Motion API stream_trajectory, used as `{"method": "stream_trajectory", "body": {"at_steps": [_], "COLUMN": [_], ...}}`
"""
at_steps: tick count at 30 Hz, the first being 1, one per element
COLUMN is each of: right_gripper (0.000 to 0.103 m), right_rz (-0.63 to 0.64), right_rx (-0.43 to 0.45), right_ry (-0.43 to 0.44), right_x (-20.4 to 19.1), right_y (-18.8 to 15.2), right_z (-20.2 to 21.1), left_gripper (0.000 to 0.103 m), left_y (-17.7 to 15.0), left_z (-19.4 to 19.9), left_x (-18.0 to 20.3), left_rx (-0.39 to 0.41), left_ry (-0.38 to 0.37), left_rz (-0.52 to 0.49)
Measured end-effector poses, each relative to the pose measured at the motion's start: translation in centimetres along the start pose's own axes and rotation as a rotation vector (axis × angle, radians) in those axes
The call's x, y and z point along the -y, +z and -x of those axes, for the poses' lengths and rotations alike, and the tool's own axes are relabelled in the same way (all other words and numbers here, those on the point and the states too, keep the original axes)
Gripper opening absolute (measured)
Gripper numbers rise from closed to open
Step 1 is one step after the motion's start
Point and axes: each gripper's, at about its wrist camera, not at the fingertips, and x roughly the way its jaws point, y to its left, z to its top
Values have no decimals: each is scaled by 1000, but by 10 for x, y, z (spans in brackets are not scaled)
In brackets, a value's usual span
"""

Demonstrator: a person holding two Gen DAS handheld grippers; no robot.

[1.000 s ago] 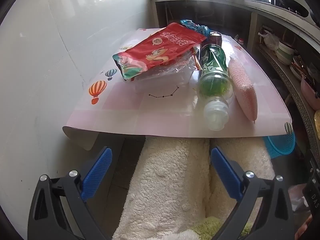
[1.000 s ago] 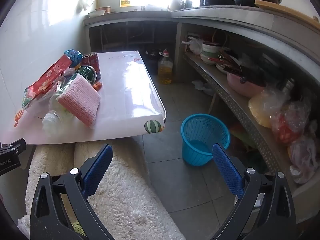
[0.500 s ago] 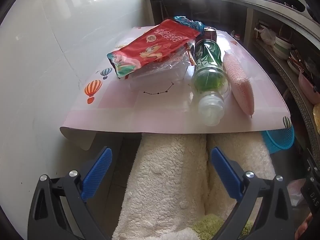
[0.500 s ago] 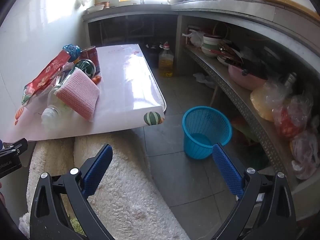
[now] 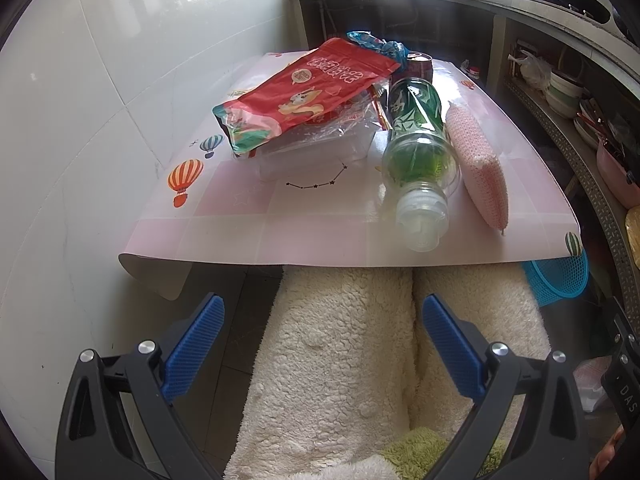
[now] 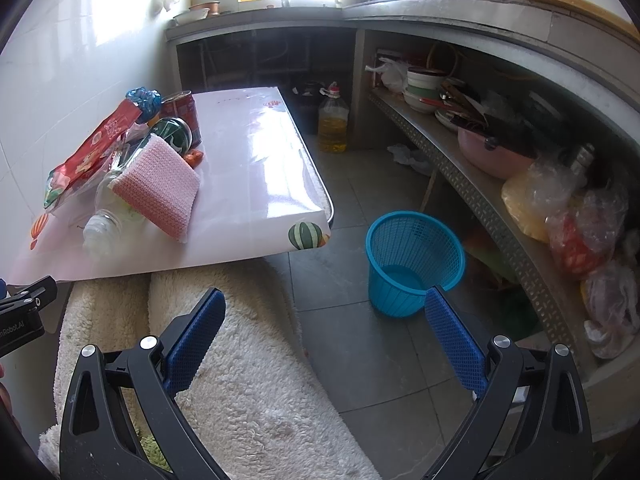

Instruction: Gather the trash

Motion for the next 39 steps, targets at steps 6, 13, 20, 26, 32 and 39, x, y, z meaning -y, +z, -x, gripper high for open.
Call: {"method": "stream_trajectory", "body": {"at_steps": [6,13,20,26,32,39], "right_gripper": [95,95,95,95,95,95], "right_rz": [2,4,8,10,10,11], "right_rx": [1,3,4,5,5,6], "right_ry": [-1,-2,-4,-4,-4,-2], "right_x": [-1,-1,0,0,0,0], "right_y": [0,0,1,1,0,1], "right_z": [0,1,1,1,1,1], "left_gripper": [97,97,97,97,97,97], "left_y": [1,1,2,2,0,0], "left_z": [0,0,0,0,0,-1], "left_x": [0,0,0,-1,0,-1], "left_rx": [-2,0,-1,-1,-4,-5], "left_ry": [-2,-1,-2,-2,-3,-4], "left_rz": [0,0,-1,0,-1,-1]}}
